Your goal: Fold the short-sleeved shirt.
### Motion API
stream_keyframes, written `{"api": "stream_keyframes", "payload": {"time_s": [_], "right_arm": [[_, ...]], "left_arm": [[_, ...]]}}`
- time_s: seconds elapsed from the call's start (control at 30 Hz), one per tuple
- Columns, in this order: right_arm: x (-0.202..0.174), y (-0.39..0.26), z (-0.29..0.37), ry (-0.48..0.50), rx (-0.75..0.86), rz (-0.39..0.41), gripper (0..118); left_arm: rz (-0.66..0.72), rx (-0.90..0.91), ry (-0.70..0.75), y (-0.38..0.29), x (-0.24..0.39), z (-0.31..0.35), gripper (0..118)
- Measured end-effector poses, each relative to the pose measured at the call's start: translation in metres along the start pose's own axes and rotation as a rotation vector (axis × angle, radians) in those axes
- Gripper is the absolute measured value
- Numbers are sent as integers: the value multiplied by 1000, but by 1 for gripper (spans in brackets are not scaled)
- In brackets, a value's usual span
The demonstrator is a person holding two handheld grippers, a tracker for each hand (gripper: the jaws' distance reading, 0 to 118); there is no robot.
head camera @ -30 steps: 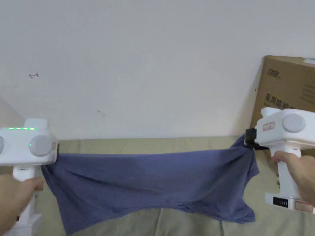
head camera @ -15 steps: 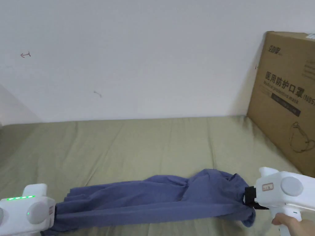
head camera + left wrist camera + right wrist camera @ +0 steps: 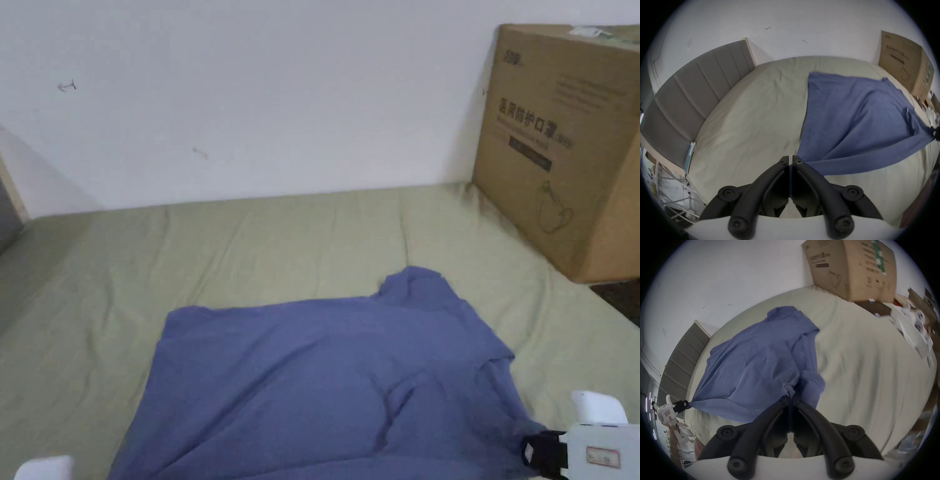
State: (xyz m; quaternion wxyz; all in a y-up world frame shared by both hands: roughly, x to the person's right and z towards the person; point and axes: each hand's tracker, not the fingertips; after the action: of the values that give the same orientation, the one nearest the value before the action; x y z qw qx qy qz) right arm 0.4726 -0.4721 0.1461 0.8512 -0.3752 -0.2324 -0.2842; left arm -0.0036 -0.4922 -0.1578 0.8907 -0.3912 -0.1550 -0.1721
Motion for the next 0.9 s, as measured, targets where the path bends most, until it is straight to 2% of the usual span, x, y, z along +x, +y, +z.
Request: {"api": "stream_keyframes", "payload": {"time_s": [0.03, 0.13, 0.23, 0.27, 0.3, 0.33, 0.37, 0.4, 0.43, 0.47, 0.57, 0.6, 0.63, 0.67, 0.7, 0.73, 0.77, 0.83, 0.9], "right_arm": [[5, -17, 7, -3, -13, -5, 4], [10, -53, 30, -25, -41, 6, 5], [15, -74, 44, -34, -43, -3, 4], [18, -75, 44, -33, -40, -7, 4], [18, -76, 43, -32, -33, -9, 5], [16, -73, 41, -36, -34, -11, 6], [14, -71, 40, -49, -37, -22, 16], [16, -68, 37, -65, -29, -36, 31], [14, -66, 38, -110, -1, -46, 45], [13, -64, 40, -122, 8, -44, 52], [11, -59, 52, -102, 40, -51, 51], [10, -58, 56, -78, 52, -37, 47], [6, -59, 62, -49, 55, -1, 35], [1, -62, 69, -43, 67, 41, 28], [-4, -65, 76, -47, 78, 77, 28], [-9, -70, 81, -66, 97, 111, 3], [-12, -75, 86, -85, 118, 116, 0], [-14, -82, 90, -36, 79, 107, 0], [-15, -92, 92, -53, 86, 76, 0]], "left_arm": [[-33, -56, -14, -18, -1, 4, 1], [-4, -66, -30, -56, -8, 23, 1], [14, -59, -45, -70, -15, 41, 1], [22, -56, -48, -69, -15, 45, 5], [33, -39, -54, -69, -16, 49, 14], [47, -39, -69, -66, -16, 51, 34], [54, -47, -66, -65, -16, 53, 73], [57, -51, -62, -65, -16, 53, 97], [61, -47, -59, -66, -17, 55, 107], [85, -44, -72, -66, -20, 56, 105], [147, -6, -104, -67, -25, 74, 102], [168, -3, -117, -68, -26, 80, 86], [185, 2, -147, -70, -27, 85, 64], [191, 12, -156, -73, -29, 91, 51], [185, 11, -153, -75, -30, 95, 51], [184, 5, -142, -79, -33, 93, 7], [193, 16, -128, -86, -34, 98, 0], [237, 5, -153, -93, -41, 102, 0], [260, 12, -172, -97, -43, 101, 0]]}}
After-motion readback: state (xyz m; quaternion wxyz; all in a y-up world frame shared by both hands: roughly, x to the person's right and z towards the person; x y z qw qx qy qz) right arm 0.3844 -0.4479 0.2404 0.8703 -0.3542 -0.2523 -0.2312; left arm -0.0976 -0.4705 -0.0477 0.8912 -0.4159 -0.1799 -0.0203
